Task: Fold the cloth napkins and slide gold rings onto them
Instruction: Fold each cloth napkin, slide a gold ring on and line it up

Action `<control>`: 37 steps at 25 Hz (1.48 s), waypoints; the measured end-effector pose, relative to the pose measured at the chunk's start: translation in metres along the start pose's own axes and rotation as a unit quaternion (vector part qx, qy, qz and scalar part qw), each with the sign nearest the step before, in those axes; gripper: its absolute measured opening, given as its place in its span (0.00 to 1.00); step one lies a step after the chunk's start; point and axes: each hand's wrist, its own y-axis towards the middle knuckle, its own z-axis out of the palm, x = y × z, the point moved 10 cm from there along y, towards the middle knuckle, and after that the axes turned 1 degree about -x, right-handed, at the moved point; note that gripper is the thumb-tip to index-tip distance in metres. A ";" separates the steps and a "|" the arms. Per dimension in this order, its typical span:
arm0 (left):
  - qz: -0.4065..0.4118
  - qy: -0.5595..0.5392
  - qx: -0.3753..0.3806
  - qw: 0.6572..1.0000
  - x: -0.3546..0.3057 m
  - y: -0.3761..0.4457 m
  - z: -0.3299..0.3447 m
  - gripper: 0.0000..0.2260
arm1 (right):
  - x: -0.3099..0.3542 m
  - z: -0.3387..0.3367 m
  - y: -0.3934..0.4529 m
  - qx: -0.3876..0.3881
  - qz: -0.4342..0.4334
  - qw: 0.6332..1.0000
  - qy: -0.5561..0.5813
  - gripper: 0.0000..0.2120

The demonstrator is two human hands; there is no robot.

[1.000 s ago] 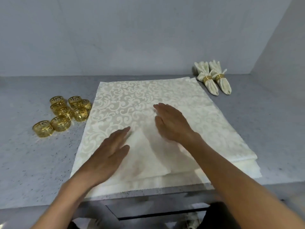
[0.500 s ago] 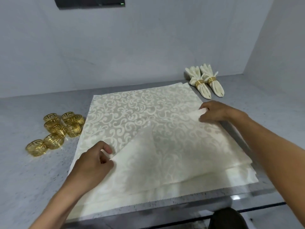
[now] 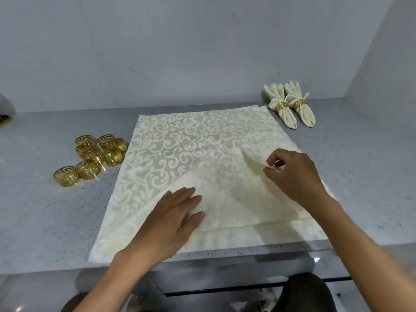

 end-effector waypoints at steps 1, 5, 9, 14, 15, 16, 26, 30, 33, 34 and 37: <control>-0.005 -0.015 -0.003 1.000 -0.003 0.000 0.001 0.25 | 0.013 0.005 -0.012 -0.002 -0.019 1.000 -0.015 0.06; 0.013 -0.018 -0.006 1.000 -0.017 0.002 0.008 0.24 | 0.046 0.023 -0.051 -0.003 -0.080 0.997 -0.020 0.07; 0.040 -0.019 -0.026 0.999 -0.031 0.006 0.013 0.23 | 0.056 0.042 -0.075 0.028 -0.098 0.995 0.015 0.08; 0.094 -0.076 -0.084 0.989 -0.055 0.004 0.006 0.22 | 0.051 0.053 -0.086 0.084 -0.112 0.990 0.035 0.08; 0.111 -0.063 -0.091 0.988 -0.061 0.004 0.009 0.20 | 0.051 0.055 -0.089 0.115 -0.116 0.986 0.036 0.08; 0.124 -0.049 -0.102 0.986 -0.064 0.003 0.012 0.17 | 0.051 0.056 -0.091 0.158 -0.113 0.980 0.041 0.12; 0.140 0.000 -0.130 0.982 -0.071 0.000 0.016 0.14 | 0.006 0.050 -0.047 0.102 -0.070 0.974 -0.188 0.26; 0.144 -0.013 -0.137 0.980 -0.073 0.000 0.014 0.07 | 0.060 0.033 -0.073 0.030 -0.119 0.989 0.086 0.10; 0.154 -0.101 -0.118 0.976 -0.078 -0.005 0.009 0.06 | 0.077 0.066 -0.087 0.115 -0.097 0.980 0.129 0.14; 0.140 -0.169 -0.114 0.969 -0.076 -0.008 0.001 0.05 | 0.076 0.071 -0.086 0.112 -0.085 0.982 0.128 0.17; 0.048 -0.325 -0.165 0.930 -0.033 -0.008 -0.042 0.06 | 0.075 0.072 -0.082 0.067 -0.084 0.991 0.085 0.22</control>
